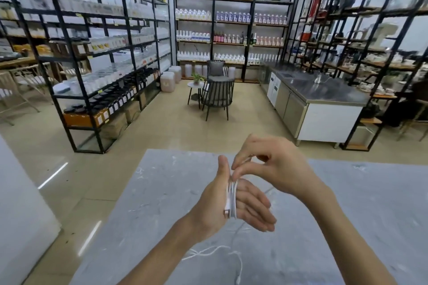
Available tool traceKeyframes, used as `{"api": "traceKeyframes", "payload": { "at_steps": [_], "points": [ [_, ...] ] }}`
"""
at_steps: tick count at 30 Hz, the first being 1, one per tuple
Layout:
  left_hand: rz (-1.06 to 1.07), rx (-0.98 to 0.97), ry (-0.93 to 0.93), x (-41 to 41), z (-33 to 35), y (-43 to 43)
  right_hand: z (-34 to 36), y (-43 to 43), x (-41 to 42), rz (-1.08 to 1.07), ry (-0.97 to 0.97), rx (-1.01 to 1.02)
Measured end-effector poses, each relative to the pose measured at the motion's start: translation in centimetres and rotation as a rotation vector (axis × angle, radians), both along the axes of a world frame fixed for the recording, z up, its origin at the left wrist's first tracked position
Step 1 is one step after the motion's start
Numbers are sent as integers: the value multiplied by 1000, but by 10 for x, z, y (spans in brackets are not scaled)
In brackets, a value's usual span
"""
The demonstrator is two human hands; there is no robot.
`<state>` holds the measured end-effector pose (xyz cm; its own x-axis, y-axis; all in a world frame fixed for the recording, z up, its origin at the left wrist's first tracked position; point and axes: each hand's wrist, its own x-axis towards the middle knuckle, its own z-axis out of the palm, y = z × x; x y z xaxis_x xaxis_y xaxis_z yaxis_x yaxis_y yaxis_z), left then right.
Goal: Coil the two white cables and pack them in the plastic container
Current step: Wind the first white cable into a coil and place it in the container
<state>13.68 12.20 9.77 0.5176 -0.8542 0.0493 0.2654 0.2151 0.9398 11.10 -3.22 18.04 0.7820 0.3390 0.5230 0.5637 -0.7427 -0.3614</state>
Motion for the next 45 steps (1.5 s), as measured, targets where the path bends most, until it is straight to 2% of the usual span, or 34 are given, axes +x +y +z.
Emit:
{"api": "traceKeyframes", "payload": {
  "at_steps": [3,5,7,9,11,14,16,17,19,21,24,27,30,33,35,37,38,39,40,43,45],
  "points": [
    [-28,-98,-11,6,19,13,-29,5,23,81,288,512],
    [29,-187,46,16,27,18,-69,22,26,31,458,688],
    [181,-261,170,33,31,20,-107,44,17,-45,507,652],
    [338,-289,264,53,31,24,-133,62,0,9,574,583],
    [427,-208,250,64,25,28,-141,66,-19,44,600,392],
    [364,46,146,55,5,26,-106,47,-32,-22,287,23],
    [233,172,71,36,-6,19,-69,28,-29,-80,-45,-115],
    [131,158,46,25,-10,15,-51,20,-24,-87,-179,-132],
    [-72,39,63,7,-11,9,-25,7,-9,-34,-207,-38],
    [-162,-66,79,1,-4,7,-18,1,7,62,-27,219],
    [-87,-168,53,10,13,11,-46,9,24,127,322,582],
    [88,-284,185,30,24,17,-98,38,20,32,502,736],
    [291,-342,309,57,30,24,-141,63,-3,27,587,681],
    [414,-191,247,70,23,30,-145,57,-30,32,518,320],
    [371,-5,147,62,10,28,-115,42,-40,-5,346,106],
    [245,129,57,44,-3,21,-75,24,-39,-108,2,-83],
    [154,132,37,32,-9,16,-55,15,-35,-154,-164,-129],
    [50,98,20,21,-13,12,-37,8,-28,-169,-243,-115],
    [-56,46,0,11,-13,8,-24,3,-19,-140,-222,-34],
    [-207,-135,-3,3,3,3,-23,3,6,-12,154,378],
    [-83,-217,34,11,15,6,-51,15,9,6,373,559]
  ]
}}
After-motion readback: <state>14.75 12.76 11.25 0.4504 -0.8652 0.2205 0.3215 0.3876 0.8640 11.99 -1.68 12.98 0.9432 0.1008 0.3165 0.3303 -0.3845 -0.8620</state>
